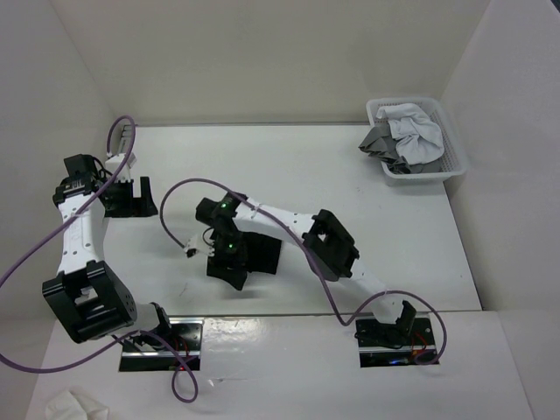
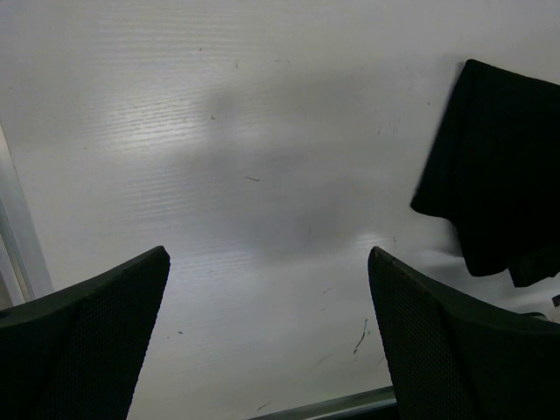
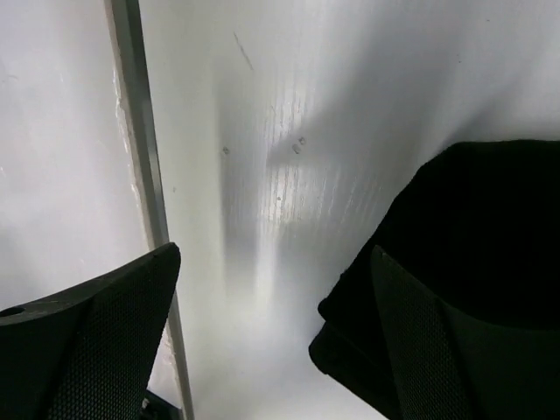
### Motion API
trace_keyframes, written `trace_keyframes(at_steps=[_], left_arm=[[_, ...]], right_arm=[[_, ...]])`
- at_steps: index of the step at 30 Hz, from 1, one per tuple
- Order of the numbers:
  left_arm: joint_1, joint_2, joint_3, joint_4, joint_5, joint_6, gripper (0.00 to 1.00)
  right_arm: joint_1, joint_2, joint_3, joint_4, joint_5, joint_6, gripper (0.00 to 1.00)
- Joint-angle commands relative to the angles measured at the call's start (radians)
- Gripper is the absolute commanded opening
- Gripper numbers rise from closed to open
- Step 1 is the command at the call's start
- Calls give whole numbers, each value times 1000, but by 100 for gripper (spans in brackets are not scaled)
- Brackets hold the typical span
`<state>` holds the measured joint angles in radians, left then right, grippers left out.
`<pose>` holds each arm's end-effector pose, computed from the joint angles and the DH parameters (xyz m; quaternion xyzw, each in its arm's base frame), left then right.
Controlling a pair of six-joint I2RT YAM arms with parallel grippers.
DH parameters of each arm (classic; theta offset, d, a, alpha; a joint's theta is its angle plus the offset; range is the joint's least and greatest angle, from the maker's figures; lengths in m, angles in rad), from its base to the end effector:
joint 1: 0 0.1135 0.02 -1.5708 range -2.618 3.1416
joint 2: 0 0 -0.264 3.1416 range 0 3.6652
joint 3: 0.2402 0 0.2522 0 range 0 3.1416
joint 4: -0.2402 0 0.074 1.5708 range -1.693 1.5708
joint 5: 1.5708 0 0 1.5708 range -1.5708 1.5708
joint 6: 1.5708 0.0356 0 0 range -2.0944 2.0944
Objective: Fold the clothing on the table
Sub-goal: Fold the skirt
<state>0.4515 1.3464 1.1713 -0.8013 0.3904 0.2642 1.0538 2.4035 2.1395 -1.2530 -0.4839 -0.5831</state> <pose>0.2514 0.1068 0.2987 -0.0312 0.9392 -0.0731 0.3340 0.2194 0.4195 0.1798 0.7130 -0.6585 -0.2390 0.0305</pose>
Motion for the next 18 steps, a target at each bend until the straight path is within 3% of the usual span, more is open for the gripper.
trace_keyframes(at_steps=[1, 9, 18], left_arm=[[7, -38, -4, -6, 27, 29, 100], [7, -79, -22, -15, 18, 29, 100], [7, -108, -22, 5, -1, -14, 100]], right_arm=[[-58, -89, 17, 58, 5, 22, 93], [-228, -132, 197, -3, 7, 55, 94], [-244, -190, 21, 104, 85, 120, 94]])
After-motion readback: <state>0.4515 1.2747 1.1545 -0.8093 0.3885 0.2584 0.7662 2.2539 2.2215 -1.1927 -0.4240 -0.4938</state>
